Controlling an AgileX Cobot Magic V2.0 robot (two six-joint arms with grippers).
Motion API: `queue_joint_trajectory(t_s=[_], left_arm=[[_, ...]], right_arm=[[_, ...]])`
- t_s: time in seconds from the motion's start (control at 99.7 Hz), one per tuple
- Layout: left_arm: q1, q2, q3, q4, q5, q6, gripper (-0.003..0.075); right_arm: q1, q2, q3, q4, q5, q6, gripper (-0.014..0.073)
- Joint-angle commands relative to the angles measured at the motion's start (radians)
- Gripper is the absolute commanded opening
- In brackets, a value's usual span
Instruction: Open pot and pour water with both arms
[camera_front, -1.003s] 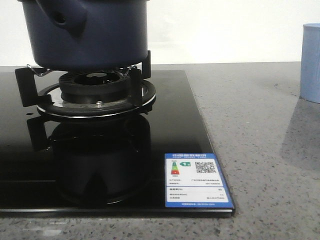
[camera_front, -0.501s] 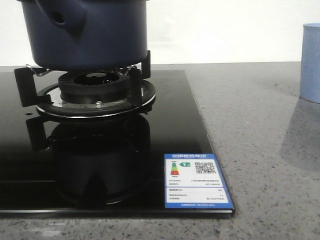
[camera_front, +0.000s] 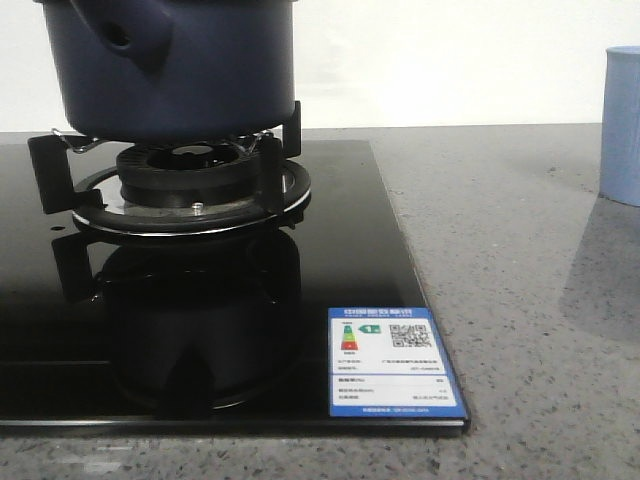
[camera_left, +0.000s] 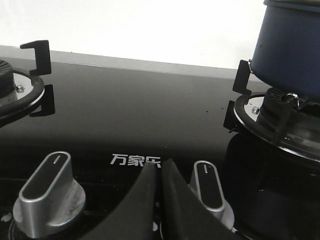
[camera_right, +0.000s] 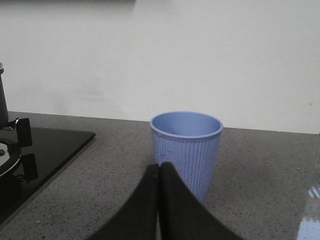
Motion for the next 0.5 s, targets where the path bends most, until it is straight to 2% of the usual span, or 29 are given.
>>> queue_joint_trajectory(t_s=[0.0, 0.441, 0.491], left_arm=[[0.002, -0.026, 0.034, -0.005, -0.069, -0.011, -0.0019], [0.002, -0.026, 0.034, -0.005, -0.069, -0.011, -0.0019], [0.002, -0.026, 0.034, -0.005, -0.069, -0.011, -0.0019]], right_arm=[[0.001, 0.006, -0.026, 0.004, -0.044, -0.002, -0.0074], [0.001, 0.006, -0.026, 0.004, -0.041, -0.002, -0.0074], [0.001, 0.006, -0.026, 0.050, -0.021, -0.005, -0.0074]])
